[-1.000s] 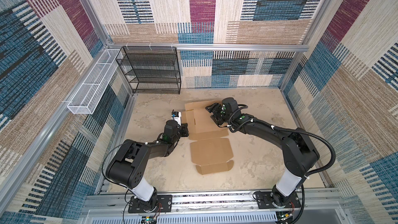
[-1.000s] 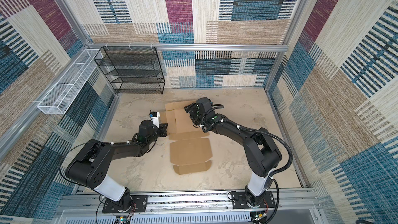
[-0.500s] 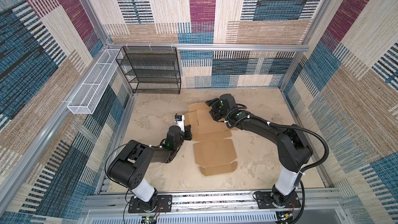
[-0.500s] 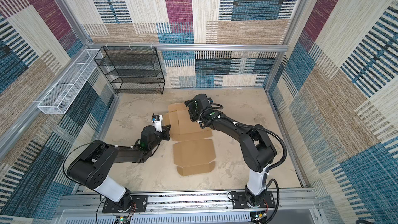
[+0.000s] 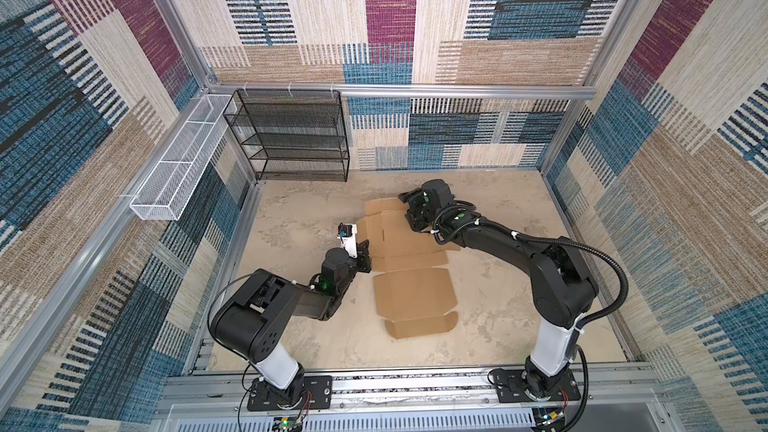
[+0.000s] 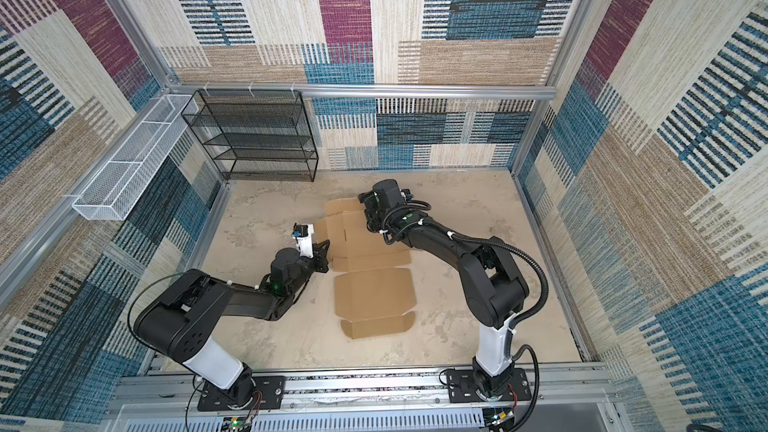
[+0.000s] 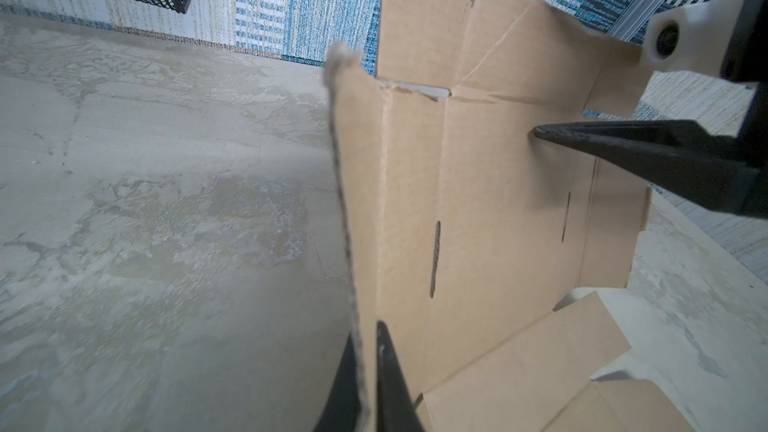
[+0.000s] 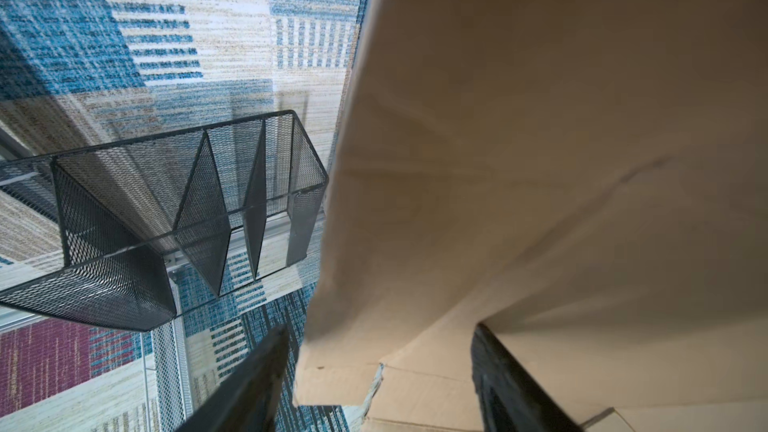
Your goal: Fold the paper box
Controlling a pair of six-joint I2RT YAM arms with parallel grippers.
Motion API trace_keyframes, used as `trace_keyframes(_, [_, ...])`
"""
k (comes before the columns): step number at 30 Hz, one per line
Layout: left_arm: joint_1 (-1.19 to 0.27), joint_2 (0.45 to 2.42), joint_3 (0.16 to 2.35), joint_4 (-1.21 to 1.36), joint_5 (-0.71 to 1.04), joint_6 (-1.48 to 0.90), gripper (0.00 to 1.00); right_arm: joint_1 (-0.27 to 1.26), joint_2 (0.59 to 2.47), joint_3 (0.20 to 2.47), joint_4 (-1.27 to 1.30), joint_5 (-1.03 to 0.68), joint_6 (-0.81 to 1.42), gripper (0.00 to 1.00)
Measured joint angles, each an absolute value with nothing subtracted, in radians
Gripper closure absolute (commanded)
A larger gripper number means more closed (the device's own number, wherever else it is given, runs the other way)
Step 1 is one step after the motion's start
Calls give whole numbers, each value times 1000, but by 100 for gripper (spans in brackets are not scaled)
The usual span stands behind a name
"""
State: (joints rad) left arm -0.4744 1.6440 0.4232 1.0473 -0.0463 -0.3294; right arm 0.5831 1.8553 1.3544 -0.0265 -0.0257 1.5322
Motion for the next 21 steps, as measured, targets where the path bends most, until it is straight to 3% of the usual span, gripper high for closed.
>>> trace_keyframes(15, [-496,1660,409,1118,-51,-278,100,582,1876,1414,-56,0,1569,29])
trace_keyframes(21, [-505,1641,410,1118,-55,-246,100,582,1887,1421,-80,0,1586,34])
